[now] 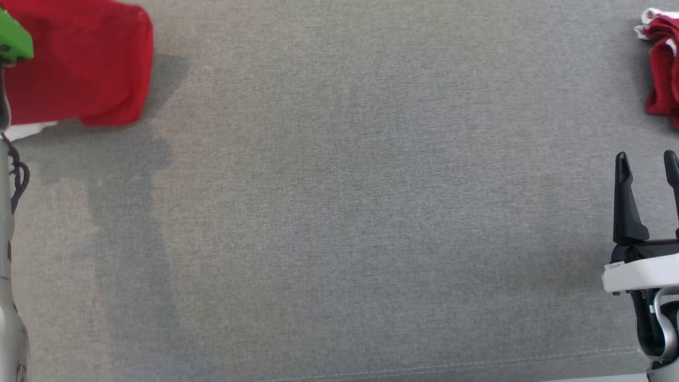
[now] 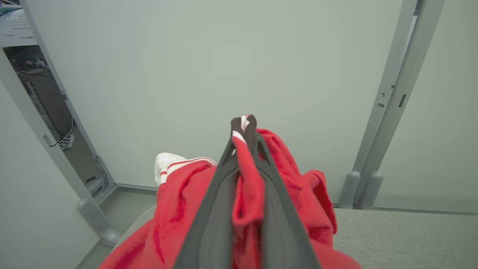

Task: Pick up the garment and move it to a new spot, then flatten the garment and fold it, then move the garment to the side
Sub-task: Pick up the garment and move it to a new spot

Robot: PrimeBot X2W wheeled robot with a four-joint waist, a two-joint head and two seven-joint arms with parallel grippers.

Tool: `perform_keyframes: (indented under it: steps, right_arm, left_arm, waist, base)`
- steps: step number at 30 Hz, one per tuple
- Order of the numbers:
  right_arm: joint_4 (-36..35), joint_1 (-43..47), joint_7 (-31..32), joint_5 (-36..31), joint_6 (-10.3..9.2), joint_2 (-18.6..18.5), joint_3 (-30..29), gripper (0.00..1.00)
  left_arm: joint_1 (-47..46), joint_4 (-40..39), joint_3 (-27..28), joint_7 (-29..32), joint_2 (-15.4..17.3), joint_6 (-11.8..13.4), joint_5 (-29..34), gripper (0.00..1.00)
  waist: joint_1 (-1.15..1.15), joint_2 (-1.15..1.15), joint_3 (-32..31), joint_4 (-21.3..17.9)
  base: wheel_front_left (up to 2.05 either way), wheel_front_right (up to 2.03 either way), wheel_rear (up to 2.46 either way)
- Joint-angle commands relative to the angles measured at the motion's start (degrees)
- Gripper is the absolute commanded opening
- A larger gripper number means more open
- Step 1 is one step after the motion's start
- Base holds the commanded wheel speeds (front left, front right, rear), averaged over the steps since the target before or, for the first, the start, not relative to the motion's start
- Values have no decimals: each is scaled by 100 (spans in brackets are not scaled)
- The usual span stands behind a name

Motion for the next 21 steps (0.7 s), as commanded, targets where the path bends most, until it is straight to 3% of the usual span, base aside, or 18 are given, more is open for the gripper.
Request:
perform_keyframes:
  steps: [1, 8, 13, 21]
  right_arm:
    - [84, -56, -64, 23, -11, 44, 15, 100]
    - [389, -94, -182, 18, -11, 210, 56, 100]
    - [529, -151, -214, 31, -11, 336, 102, 100]
    - [616, -240, -221, 56, -11, 524, 212, 100]
  left_arm:
    - [-135, -217, -73, 58, -32, -13, 92, 0]
    - [-379, -1491, -424, 565, -249, 52, 239, 0]
    - [-520, -2317, -711, 970, -585, 54, 213, 0]
    - [-289, -2744, -1372, 1216, -1264, -29, 228, 0]
  waist:
    - [0, 0, -304, -350]
    - [0, 0, -583, -916]
    - [0, 0, -602, -1337]
    - [0, 0, -563, -1834]
  base:
    - [0, 0, 0]
    - [0, 0, 0]
    - [0, 0, 0]
    - [0, 0, 0]
